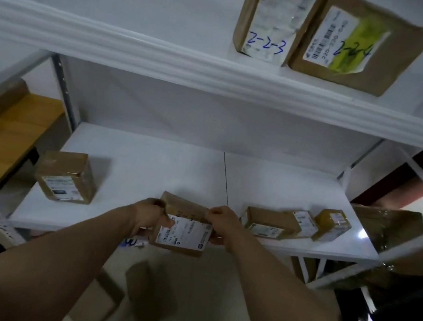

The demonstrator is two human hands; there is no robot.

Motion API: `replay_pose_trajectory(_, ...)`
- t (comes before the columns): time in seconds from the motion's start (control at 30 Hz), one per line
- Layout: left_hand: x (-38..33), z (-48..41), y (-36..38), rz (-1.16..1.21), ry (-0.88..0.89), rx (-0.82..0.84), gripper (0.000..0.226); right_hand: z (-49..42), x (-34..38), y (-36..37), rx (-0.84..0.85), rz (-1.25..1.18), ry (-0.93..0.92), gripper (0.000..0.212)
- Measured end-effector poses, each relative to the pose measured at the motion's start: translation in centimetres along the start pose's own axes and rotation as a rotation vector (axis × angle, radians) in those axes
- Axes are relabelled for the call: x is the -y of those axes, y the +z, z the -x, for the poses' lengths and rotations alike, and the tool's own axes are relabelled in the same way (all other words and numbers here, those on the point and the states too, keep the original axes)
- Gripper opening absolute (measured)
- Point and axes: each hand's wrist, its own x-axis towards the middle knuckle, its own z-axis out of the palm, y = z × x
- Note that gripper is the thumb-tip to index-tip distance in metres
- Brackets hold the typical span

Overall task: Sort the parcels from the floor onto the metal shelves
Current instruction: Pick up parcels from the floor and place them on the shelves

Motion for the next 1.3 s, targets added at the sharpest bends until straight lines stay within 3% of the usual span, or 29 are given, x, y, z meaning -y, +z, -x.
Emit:
replay_pose_trajectory(0.1,-1.0,-2.7,2.6,0.053,-0.074,0.028,0.041,-2.6,-0.9,-2.0,-0.014,0.030,-0.016,0.019)
replay_pose_trajectory(0.2,-2.1,-5.2,4.7,0.222,-0.126,-0.040,0.066,-5.0,-0.8,-3.8,-0.007,0.118,-0.058,0.025)
replay_pose_trajectory(0.33,-3.6,-8.5,6.8,0.460,-0.123,-0.125,0.053,-8.8,-0.8,-5.5,0.061,0.249,-0.080,0.037)
replay_pose_trajectory(0.43,-4.6,-10.1,7.9,0.485,-0.147,-0.106,0.040,-10.9,-0.9,-6.4,0.050,0.296,-0.069,0.045)
replay_pose_trajectory(0.5,-4.7,-11.3,8.3,0.511,-0.164,-0.098,0.046,-12.1,-1.0,-7.0,0.045,0.313,-0.060,0.047)
replay_pose_trajectory(0.93,-4.1,-14.3,10.1,0.550,-0.077,-0.064,0.057,-13.8,-2.0,-8.5,0.132,0.501,-0.029,0.042)
replay_pose_trajectory(1.1,-3.1,-14.2,10.7,0.492,-0.057,-0.029,0.065,-13.7,-2.8,-8.0,0.126,0.529,0.022,0.008)
replay_pose_trajectory(1.3,-3.4,-13.3,11.2,0.451,-0.053,-0.036,0.075,-13.1,-2.7,-7.9,0.136,0.591,0.015,0.027)
